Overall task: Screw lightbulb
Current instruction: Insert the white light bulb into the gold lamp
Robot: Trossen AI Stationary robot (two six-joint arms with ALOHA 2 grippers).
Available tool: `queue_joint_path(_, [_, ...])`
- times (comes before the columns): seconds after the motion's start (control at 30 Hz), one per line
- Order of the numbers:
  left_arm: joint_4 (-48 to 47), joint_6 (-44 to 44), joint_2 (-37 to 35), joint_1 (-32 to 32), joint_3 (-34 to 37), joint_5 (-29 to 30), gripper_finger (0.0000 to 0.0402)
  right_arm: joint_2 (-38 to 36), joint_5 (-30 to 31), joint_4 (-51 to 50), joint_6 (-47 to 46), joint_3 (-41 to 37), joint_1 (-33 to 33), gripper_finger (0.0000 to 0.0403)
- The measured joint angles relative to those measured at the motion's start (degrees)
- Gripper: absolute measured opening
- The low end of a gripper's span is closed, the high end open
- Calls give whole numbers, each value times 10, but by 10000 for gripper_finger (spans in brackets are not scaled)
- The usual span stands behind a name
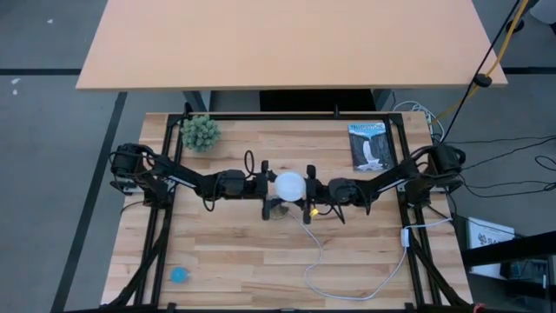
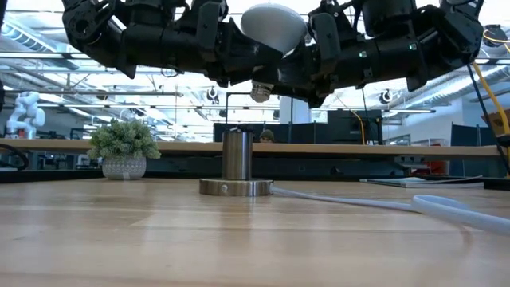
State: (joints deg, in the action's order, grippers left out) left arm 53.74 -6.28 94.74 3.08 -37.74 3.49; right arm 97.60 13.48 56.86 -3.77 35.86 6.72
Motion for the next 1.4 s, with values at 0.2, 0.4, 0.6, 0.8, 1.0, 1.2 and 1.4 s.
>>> queue_joint_path(0.2, [-5,2,0,0,0,-2,259,-47,2,-83,0,0,0,124])
queue_joint_path(0.4, [-107,0,-60,-5,0,-3,259,-88,1,-128,-15,0,2,124])
queue_joint_path(0.6, [-278,20,-136,-9,1,-3,259,-92,0,-139,-26,0,7,124])
queue_joint_path(0.8, [-288,76,-140,10,55,11,259,-89,0,-166,-48,1,15,128])
queue_joint_path(1.0, [-174,116,-140,13,123,35,259,-89,-2,-169,-48,1,25,127])
queue_joint_path(1.2, [-195,104,-149,5,123,34,259,-89,-1,-177,-51,1,23,127])
queue_joint_path(1.4, [-237,107,-149,-44,123,23,259,-89,-1,-191,-50,0,17,127])
